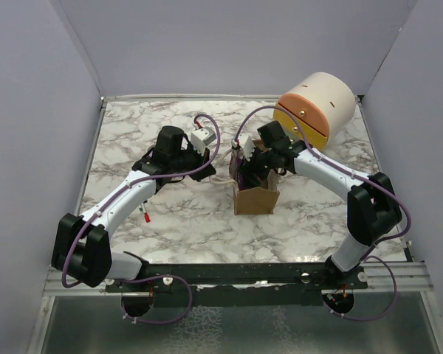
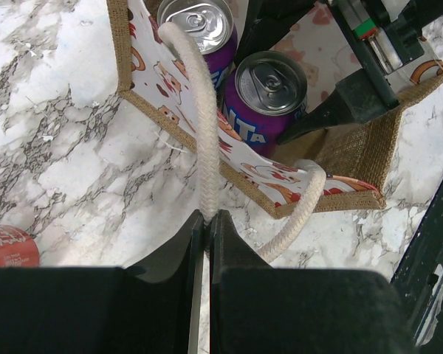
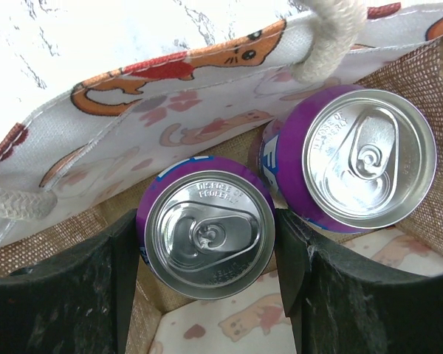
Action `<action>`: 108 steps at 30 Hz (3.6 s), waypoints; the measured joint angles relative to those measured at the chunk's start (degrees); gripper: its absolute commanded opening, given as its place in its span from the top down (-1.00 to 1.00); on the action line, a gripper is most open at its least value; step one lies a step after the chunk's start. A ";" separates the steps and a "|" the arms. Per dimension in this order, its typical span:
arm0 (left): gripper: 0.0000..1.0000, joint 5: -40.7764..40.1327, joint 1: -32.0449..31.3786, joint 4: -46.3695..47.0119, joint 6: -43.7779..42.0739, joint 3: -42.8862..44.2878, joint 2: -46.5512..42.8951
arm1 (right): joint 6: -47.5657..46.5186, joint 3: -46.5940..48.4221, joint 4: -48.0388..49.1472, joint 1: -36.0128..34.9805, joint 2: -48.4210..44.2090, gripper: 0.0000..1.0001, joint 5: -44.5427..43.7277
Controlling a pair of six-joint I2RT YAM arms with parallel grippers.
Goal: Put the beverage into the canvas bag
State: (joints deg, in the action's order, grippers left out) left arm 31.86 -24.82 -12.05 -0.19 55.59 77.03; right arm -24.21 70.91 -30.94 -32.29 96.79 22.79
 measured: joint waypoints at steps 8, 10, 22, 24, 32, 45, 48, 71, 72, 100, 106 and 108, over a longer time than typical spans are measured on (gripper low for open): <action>1.00 0.00 0.00 0.00 -0.48 0.00 -0.09 | 2.10 -1.01 2.71 -0.02 -0.07 0.30 -0.02; 1.00 0.00 0.00 0.00 -0.57 0.00 -0.15 | 2.34 -1.20 2.99 -0.02 -0.17 0.18 -0.04; 1.00 -0.02 0.00 -0.02 -1.14 0.00 -0.76 | 2.60 -1.86 3.17 -0.02 -0.90 -0.27 -0.48; 1.00 -0.02 0.00 -0.02 -1.27 0.00 -0.76 | 2.60 -1.86 3.02 -0.04 -0.96 -0.34 -0.57; 1.00 -0.02 0.00 -0.02 -1.88 0.00 -0.76 | 2.75 -1.77 1.75 -0.26 -1.14 -0.56 -0.87; 1.00 -0.04 0.00 -0.04 -2.19 0.00 -0.76 | 2.99 -0.81 0.07 -0.28 -1.25 -0.81 -0.87; 1.00 -0.04 0.00 -0.04 -2.23 0.00 -0.76 | 2.99 0.35 -0.44 -0.31 -1.75 -0.81 -0.87; 1.00 -0.04 0.00 -0.04 -3.41 0.00 -0.76 | 1.31 7.26 -1.33 -0.22 -7.56 -0.76 -3.13; 1.00 -0.04 0.00 -0.04 -3.43 0.00 -0.76 | 1.18 8.11 -1.75 -0.17 -7.91 -0.76 -3.34; 0.27 5.33 2.32 -3.26 -4.94 0.96 -1.36 | -0.66 2.03 -6.97 17.00 -27.69 -0.69 2.03; -0.06 6.60 2.36 -3.58 -5.31 0.96 -1.73 | 1.97 -3.61 -6.23 17.31 -27.69 -0.40 5.66; -0.21 7.54 2.73 -3.96 -5.66 0.96 -2.01 | 3.32 -5.42 -5.35 18.01 -27.71 -0.35 6.45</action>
State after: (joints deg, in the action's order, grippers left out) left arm 39.40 -22.09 -16.01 -5.85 56.55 75.02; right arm -20.88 65.49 -36.29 -14.28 69.08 29.23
